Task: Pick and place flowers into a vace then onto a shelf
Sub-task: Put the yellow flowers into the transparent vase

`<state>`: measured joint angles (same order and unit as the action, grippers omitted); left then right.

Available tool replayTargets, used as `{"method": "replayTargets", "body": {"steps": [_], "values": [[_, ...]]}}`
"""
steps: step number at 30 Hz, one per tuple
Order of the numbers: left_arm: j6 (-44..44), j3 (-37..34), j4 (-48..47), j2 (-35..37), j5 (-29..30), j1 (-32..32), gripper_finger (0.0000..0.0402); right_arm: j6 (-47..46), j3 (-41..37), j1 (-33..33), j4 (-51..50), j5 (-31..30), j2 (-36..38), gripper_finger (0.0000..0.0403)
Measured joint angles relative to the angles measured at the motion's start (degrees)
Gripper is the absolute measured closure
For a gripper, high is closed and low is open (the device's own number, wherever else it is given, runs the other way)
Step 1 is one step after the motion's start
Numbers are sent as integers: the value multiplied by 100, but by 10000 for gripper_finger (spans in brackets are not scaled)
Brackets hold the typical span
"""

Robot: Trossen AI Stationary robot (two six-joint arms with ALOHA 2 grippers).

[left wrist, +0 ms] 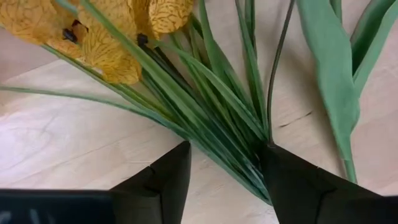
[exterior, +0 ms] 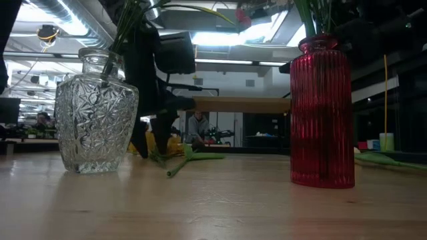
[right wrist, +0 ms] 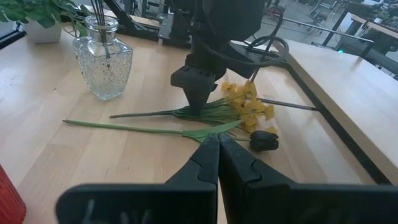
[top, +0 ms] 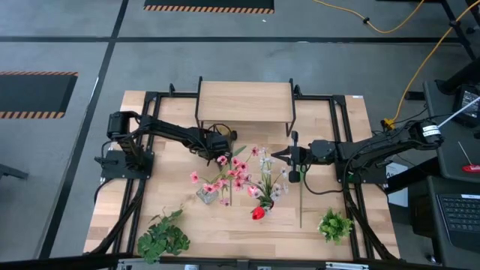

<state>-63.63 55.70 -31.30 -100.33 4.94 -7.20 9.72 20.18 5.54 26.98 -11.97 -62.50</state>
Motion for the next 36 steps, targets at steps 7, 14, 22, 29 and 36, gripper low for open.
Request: {"method": "replayTargets", "body": {"steps": [7,14,22,29,36], "values": [[32,-4,9,22,-21,2,289,-18,0,0,-75,0,2,399],[128,-2,33,49,-14,37,389,-20,0,0,-198,0,2,398],[458,-7,120,272,235,36,394,-42,0,0,-205,0,2,398],[844,-9,150,672,637,35,395,-59,0,0,-199,0,0,398],[1646,-9,169,1106,511,35,396,-61,0,0,-194,0,2,399]]}}
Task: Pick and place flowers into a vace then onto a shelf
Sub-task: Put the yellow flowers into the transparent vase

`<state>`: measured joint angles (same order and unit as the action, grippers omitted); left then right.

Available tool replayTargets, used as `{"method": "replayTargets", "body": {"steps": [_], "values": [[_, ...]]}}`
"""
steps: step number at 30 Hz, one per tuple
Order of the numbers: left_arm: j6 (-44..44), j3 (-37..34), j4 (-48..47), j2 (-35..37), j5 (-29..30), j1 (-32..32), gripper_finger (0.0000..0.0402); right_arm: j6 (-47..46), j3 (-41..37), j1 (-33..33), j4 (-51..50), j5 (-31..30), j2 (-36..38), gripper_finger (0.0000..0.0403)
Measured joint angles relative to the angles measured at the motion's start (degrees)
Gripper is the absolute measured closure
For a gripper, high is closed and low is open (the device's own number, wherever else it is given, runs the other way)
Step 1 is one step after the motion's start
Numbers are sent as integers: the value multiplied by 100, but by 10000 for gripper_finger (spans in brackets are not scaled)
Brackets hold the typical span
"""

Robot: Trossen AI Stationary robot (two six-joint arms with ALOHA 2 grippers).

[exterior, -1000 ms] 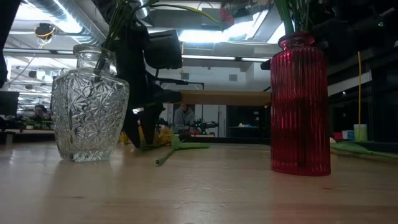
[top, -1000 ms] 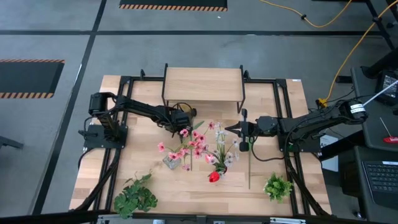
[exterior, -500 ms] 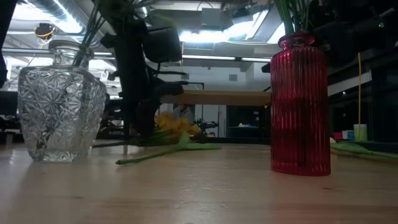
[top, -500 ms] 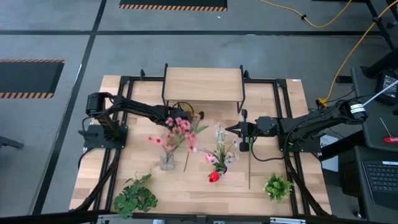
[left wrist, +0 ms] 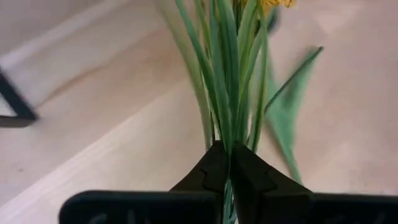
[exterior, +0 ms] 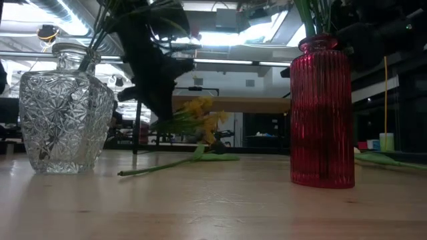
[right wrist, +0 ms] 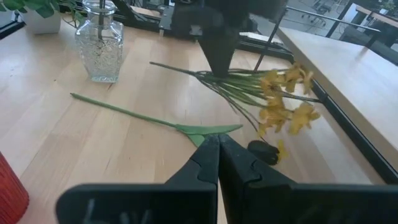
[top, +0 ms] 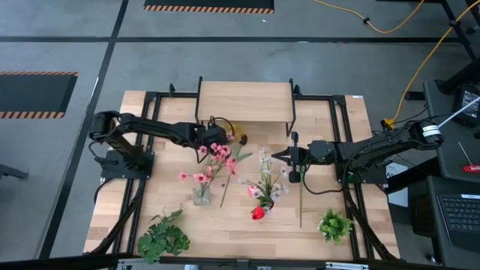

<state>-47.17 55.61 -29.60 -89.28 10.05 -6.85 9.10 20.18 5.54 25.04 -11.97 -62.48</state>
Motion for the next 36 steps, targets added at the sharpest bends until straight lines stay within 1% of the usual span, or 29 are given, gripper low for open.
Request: {"method": "replayTargets", "body": {"steps": [2,8,14,18,23,32,36], "values": [[246,0,11,75,-248,2,396,0,0,0,2,-2,0,399],[1037,0,8,204,-613,42,396,-26,0,0,113,-2,0,398],[2216,0,264,475,-674,38,396,-318,0,0,114,-2,-2,398],[2947,0,470,819,-705,37,396,-435,0,0,138,-2,0,398],[3376,0,496,1530,-466,-53,397,-446,0,0,154,-2,-1,398],[4199,0,545,2802,-400,-125,398,-467,0,0,444,-2,0,398],[4556,0,539,3305,170,-125,398,-613,0,0,497,-2,0,398]]}}
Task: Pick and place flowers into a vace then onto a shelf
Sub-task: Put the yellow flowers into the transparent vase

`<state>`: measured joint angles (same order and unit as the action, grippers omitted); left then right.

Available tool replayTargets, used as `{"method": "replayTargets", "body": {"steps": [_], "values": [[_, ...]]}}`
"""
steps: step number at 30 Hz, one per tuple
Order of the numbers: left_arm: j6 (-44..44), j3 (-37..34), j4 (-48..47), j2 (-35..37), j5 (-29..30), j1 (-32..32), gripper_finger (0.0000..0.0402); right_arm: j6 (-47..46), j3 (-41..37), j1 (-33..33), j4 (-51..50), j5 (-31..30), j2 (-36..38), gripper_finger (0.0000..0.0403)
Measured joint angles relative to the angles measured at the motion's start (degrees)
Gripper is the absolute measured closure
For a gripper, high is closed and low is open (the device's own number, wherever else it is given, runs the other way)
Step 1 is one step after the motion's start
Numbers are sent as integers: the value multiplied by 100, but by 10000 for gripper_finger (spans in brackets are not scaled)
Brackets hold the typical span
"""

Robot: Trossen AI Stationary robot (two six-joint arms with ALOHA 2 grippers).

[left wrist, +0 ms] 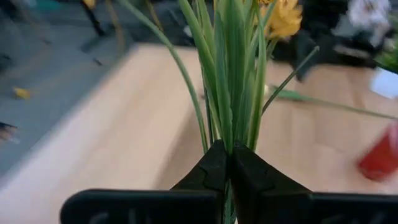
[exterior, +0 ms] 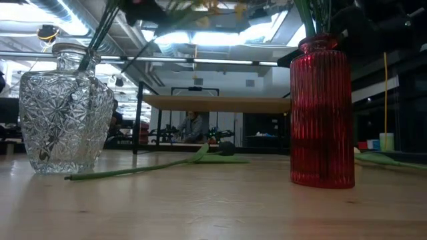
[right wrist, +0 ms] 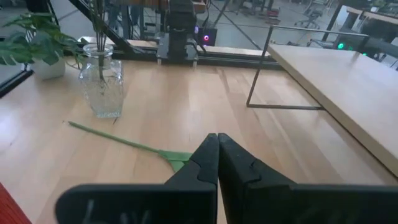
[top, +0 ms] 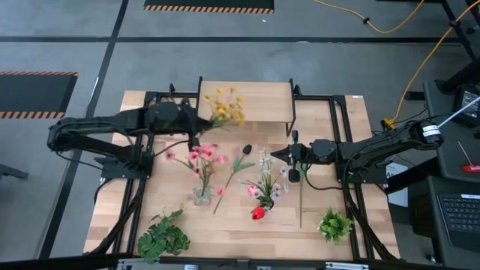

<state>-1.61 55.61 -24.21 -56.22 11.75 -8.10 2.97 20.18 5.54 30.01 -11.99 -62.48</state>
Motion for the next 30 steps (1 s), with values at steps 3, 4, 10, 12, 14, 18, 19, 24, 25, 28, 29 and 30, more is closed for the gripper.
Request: {"method": "replayTargets", "body": {"steps": [3,4,10,12,14,18,19,24,25,28,29,30], "values": [[218,0,-10,367,248,0,398,-133,0,0,14,0,0,398],[294,0,-6,482,300,0,398,-146,0,0,24,0,0,398],[565,1,-11,1159,907,0,398,-294,2,0,90,0,0,398],[591,0,-26,1350,1002,0,398,-295,2,0,132,0,0,398],[591,0,-26,1548,1004,23,398,-294,2,0,198,0,0,398],[705,2,-7,1877,1016,164,398,-285,2,0,289,0,0,398],[701,2,-16,1956,1022,215,398,-284,2,0,302,0,0,398],[702,2,-74,2321,1321,481,398,-290,2,0,324,0,0,398],[639,4,-99,2377,1358,539,398,-290,2,0,323,0,0,398],[415,4,-174,2496,1410,736,398,-291,2,0,323,0,0,398],[319,4,-207,2510,1408,816,398,-290,2,0,324,0,0,398],[215,4,-265,2514,1395,903,398,-290,2,0,323,0,0,398]]}}
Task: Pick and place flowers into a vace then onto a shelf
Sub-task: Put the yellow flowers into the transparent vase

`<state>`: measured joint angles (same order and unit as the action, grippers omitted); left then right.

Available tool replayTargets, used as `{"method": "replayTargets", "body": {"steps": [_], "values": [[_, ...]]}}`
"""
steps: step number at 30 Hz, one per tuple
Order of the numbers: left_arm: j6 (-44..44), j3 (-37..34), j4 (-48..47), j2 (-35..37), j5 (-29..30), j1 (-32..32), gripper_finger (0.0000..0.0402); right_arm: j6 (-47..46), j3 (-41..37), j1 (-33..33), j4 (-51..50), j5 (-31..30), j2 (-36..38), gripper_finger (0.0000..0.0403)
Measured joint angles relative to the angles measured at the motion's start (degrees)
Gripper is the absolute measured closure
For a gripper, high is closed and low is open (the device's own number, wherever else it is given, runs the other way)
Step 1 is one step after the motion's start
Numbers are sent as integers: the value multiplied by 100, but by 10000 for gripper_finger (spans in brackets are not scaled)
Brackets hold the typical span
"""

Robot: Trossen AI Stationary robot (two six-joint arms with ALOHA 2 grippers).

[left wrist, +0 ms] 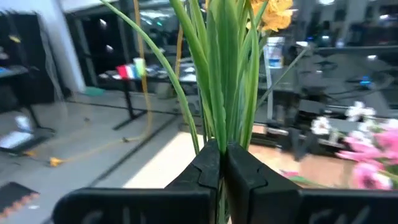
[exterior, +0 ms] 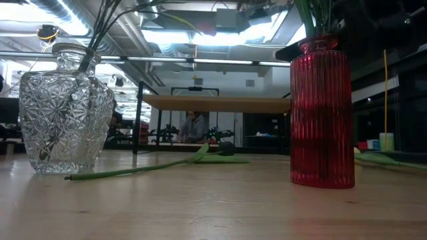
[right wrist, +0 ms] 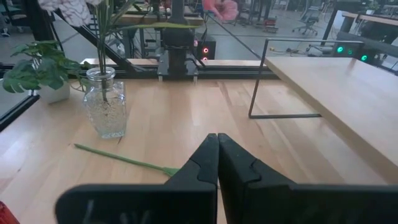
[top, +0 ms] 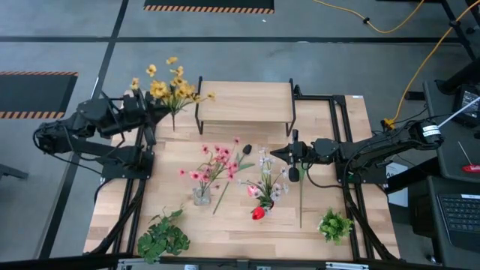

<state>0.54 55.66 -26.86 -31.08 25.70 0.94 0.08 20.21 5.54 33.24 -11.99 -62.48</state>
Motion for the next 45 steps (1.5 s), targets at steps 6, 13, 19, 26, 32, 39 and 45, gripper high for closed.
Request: {"method": "replayTargets", "body": {"steps": [6,13,19,26,32,39,45], "values": [[-392,-517,204,-20,24,602,398,-2,0,0,48,0,0,398],[-405,-1317,1022,93,460,1458,398,-141,0,0,43,0,0,398],[-531,-1544,1330,126,1118,2442,398,-138,0,0,39,0,0,398],[-260,-1672,1684,126,2133,3710,398,-146,0,0,39,0,0,398],[11,-1692,2325,-132,2607,4607,398,-285,0,0,41,-1,0,398],[218,-1692,3031,-1041,3249,5128,398,-282,2,0,137,-2,0,398],[179,-1694,3921,-2121,3403,5206,398,-280,2,0,129,0,0,398]]}}
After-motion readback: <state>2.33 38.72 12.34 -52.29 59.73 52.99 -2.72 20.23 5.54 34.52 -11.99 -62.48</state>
